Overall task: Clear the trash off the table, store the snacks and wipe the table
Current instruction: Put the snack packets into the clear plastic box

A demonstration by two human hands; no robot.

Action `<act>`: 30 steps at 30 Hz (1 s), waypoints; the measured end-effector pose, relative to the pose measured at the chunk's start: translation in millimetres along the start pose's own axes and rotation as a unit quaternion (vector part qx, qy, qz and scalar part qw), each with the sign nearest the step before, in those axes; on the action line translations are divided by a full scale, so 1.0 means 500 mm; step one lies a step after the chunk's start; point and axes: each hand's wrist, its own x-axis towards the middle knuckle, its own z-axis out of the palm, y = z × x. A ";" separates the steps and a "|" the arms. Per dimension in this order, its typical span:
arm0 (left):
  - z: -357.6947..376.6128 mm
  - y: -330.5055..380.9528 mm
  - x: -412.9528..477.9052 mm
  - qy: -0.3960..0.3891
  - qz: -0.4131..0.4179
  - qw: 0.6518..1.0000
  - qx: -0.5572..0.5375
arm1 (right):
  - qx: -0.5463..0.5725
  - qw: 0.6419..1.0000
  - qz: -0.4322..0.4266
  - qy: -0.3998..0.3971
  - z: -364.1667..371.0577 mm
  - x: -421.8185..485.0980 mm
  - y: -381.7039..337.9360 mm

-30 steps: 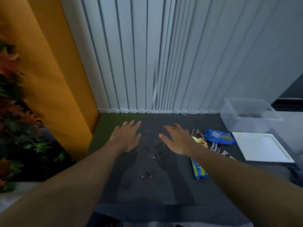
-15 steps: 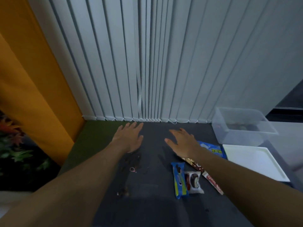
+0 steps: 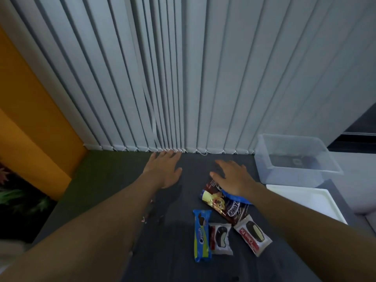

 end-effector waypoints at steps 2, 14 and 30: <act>-0.002 0.009 0.013 -0.004 0.012 1.000 0.004 | 0.012 1.000 0.016 0.005 -0.001 -0.001 0.013; 0.016 0.065 0.107 -0.023 0.115 0.993 0.017 | 0.066 0.988 0.141 0.026 0.008 -0.055 0.091; 0.046 0.163 0.153 -0.060 0.127 0.990 -0.018 | 0.068 0.981 0.179 -0.009 0.017 -0.070 0.203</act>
